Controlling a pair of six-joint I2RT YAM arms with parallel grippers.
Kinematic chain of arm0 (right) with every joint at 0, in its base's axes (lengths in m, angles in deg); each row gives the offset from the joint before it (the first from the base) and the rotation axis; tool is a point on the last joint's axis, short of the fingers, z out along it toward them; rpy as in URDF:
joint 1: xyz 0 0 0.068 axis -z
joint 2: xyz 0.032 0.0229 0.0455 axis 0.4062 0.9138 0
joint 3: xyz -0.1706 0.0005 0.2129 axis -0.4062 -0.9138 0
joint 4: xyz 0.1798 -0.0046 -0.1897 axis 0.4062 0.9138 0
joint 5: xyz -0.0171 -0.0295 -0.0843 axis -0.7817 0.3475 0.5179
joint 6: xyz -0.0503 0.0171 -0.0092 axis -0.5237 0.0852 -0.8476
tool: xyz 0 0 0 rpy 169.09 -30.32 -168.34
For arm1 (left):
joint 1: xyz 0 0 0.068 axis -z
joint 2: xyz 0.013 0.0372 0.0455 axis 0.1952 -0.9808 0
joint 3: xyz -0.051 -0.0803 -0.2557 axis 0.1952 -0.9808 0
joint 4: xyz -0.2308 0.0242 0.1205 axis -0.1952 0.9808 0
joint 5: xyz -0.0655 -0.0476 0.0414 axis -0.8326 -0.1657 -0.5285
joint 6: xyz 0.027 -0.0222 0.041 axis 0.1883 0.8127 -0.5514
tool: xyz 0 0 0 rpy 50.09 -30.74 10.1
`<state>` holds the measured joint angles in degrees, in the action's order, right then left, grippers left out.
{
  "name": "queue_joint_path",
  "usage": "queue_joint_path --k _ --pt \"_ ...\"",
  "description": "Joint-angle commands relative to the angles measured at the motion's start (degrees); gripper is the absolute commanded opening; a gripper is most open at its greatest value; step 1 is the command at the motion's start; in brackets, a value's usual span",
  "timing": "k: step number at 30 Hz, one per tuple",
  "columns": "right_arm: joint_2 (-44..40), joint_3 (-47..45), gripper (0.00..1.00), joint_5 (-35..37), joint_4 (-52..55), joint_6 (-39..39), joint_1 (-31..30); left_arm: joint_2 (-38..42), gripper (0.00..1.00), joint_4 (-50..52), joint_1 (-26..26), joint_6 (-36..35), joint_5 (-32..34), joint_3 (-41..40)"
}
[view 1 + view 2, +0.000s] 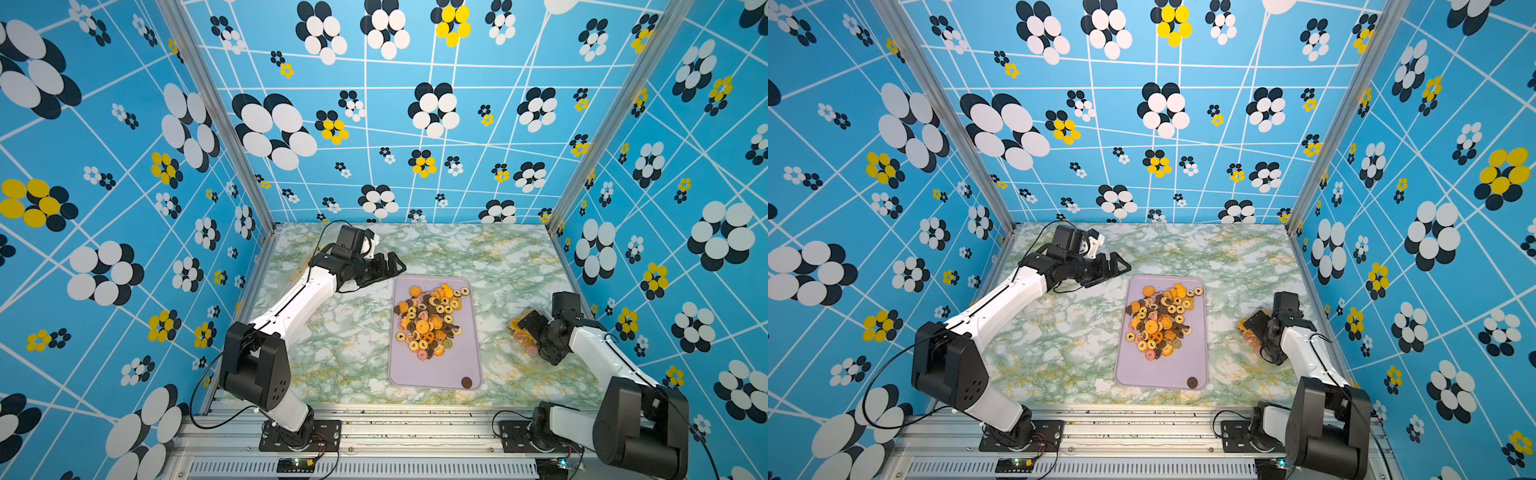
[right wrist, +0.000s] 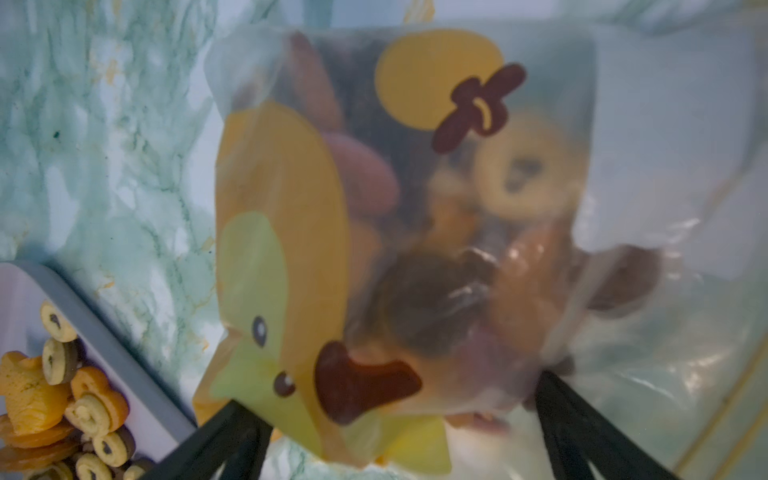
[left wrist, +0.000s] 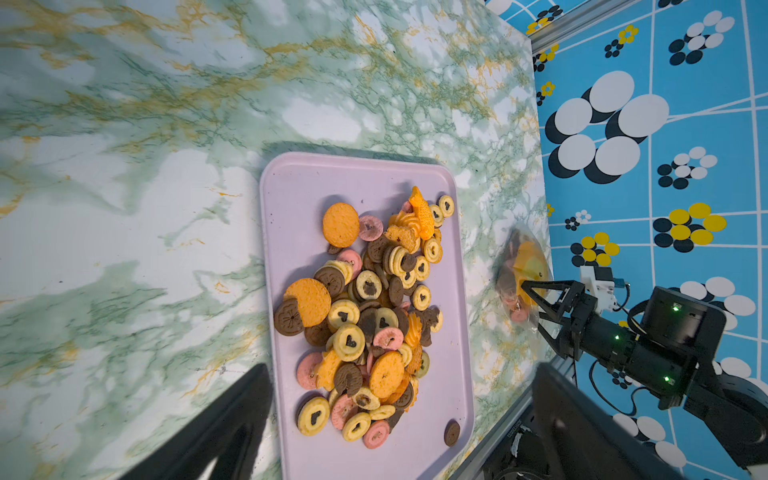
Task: Pour cookies out of the ziploc bag
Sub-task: Adjust the ziploc bag at the center of the board.
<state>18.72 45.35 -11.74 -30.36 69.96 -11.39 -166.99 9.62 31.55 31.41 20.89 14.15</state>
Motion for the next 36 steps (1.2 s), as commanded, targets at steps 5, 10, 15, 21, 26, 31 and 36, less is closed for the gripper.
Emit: queue_joint_path --k 5,10,15,21,26,31,36 --pt "7.1 6.4 0.92 -8.9 -7.1 0.6 -2.7 0.5 0.99 -2.1 -1.1 0.3 -1.8 -0.7" --pt "12.3 12.5 0.89 -11.5 -10.0 2.6 -9.6 0.0 0.99 -3.1 -1.0 1.7 -2.0 -0.7" --pt "10.6 17.1 0.90 -11.2 -1.8 -1.0 -10.1 0.0 0.99 -2.4 -0.3 1.5 -2.0 -0.1" --pt "1.2 16.1 0.92 -7.1 12.3 -7.6 -5.4 -1.2 0.99 -2.5 0.7 1.5 -2.8 0.1" --pt "-2.4 15.6 0.90 -4.2 20.0 -12.1 -7.2 -2.9 1.00 -2.3 2.1 1.5 -2.9 1.7" --pt "-0.3 17.5 0.91 7.7 25.3 -16.7 -15.8 -4.4 0.99 -3.0 3.2 2.7 -3.6 2.9" --pt "3.9 18.3 0.92 15.3 27.9 -17.9 -25.1 -4.6 0.99 -2.8 3.6 3.1 -3.7 3.4"
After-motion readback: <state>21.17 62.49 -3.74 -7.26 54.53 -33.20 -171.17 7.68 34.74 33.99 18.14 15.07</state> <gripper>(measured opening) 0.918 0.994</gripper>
